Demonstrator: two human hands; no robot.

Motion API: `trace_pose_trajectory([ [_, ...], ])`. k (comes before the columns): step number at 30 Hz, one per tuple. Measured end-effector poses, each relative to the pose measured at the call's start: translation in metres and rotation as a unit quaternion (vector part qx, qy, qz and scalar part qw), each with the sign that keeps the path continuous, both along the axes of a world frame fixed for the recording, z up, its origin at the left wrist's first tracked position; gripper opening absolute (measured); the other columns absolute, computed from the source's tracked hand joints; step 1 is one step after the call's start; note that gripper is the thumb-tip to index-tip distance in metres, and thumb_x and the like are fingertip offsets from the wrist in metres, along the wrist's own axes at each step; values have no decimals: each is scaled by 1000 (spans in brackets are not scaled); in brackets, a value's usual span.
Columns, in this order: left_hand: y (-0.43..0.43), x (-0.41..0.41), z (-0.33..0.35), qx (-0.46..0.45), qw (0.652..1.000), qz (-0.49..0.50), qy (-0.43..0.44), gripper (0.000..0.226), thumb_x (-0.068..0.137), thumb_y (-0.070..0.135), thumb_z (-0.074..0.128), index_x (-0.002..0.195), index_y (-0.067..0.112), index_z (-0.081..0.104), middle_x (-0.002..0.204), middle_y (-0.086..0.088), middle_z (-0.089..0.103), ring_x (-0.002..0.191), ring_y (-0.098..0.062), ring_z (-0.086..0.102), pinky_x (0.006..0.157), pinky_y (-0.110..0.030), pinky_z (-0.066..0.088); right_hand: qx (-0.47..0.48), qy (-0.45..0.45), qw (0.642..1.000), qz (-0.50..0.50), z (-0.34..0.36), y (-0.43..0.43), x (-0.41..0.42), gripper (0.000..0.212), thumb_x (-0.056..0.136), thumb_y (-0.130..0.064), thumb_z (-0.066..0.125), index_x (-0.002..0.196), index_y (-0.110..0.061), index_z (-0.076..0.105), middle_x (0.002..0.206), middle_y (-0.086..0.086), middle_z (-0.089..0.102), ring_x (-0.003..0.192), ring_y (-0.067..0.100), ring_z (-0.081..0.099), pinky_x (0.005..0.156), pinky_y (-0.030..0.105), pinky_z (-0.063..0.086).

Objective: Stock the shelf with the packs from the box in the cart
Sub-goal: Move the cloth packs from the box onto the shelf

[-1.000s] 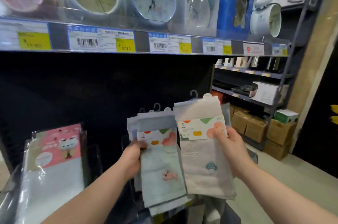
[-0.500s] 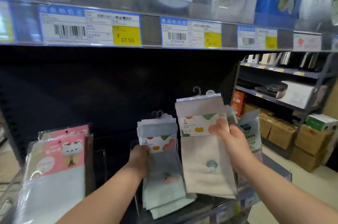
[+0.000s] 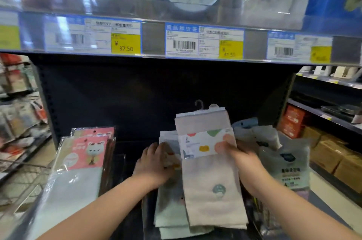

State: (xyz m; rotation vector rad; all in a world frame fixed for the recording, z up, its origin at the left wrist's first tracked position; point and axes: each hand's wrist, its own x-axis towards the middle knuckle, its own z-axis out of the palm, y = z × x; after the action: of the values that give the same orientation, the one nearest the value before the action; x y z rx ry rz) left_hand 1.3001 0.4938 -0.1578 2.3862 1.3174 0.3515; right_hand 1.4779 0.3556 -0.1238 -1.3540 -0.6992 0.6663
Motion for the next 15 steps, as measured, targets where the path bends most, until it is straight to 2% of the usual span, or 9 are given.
trace_pose_trajectory([
  [2, -7, -16, -3, 92, 987, -31, 129, 81, 89, 49, 50, 153, 27, 4, 162, -1, -2, 149, -29, -3, 119, -46, 10, 11, 35, 998, 52, 1, 5, -5, 24, 79, -13, 72, 103, -16, 69, 95, 3, 76, 90, 21, 71, 83, 38, 55],
  [4, -11, -31, -13, 87, 973, -48, 206, 81, 92, 53, 43, 153, 25, -2, 162, -3, -9, 148, -29, -9, 119, -46, 5, 18, 87, 989, 118, -1, 10, -10, 19, 85, -6, 63, 102, -13, 68, 95, 6, 76, 88, 21, 72, 77, 34, 55],
  [6, -11, -39, -22, 55, 968, -60, 238, 75, 95, 51, 36, 154, 23, -2, 162, -4, -10, 149, -29, -8, 119, -45, 6, 11, 122, 973, 193, -6, 18, -17, 26, 89, -7, 58, 114, -10, 65, 109, 10, 73, 101, 25, 69, 89, 41, 52],
  [8, -12, -41, -27, 36, 969, -63, 237, 69, 98, 49, 30, 154, 23, -1, 162, -3, -10, 149, -27, -6, 119, -44, 7, -2, 148, 963, 226, -24, 32, -18, 37, 90, -10, 58, 127, -11, 58, 119, 12, 68, 112, 29, 64, 103, 47, 45],
  [9, -12, -41, -29, 33, 971, -58, 229, 68, 98, 50, 27, 154, 24, 0, 162, -2, -10, 149, -26, -5, 120, -44, 8, -19, 153, 964, 216, -33, 38, -20, 37, 90, -11, 60, 127, -12, 58, 118, 11, 69, 111, 30, 64, 103, 48, 45],
  [12, -10, -41, -36, 30, 977, -37, 209, 70, 91, 51, 14, 154, 24, 2, 162, 1, -8, 150, -24, -1, 120, -42, 9, -63, 141, 977, 147, -60, 55, -24, 22, 86, -11, 66, 108, -13, 68, 104, 11, 73, 96, 27, 69, 85, 39, 53],
  [15, -10, -41, -38, 46, 974, -35, 218, 62, 99, 41, 22, 154, 20, 4, 162, 0, -8, 150, -23, -1, 121, -41, 10, -72, 147, 983, 82, -76, 68, -25, 25, 81, -13, 70, 105, -13, 66, 110, 11, 70, 103, 26, 64, 92, 40, 50],
])
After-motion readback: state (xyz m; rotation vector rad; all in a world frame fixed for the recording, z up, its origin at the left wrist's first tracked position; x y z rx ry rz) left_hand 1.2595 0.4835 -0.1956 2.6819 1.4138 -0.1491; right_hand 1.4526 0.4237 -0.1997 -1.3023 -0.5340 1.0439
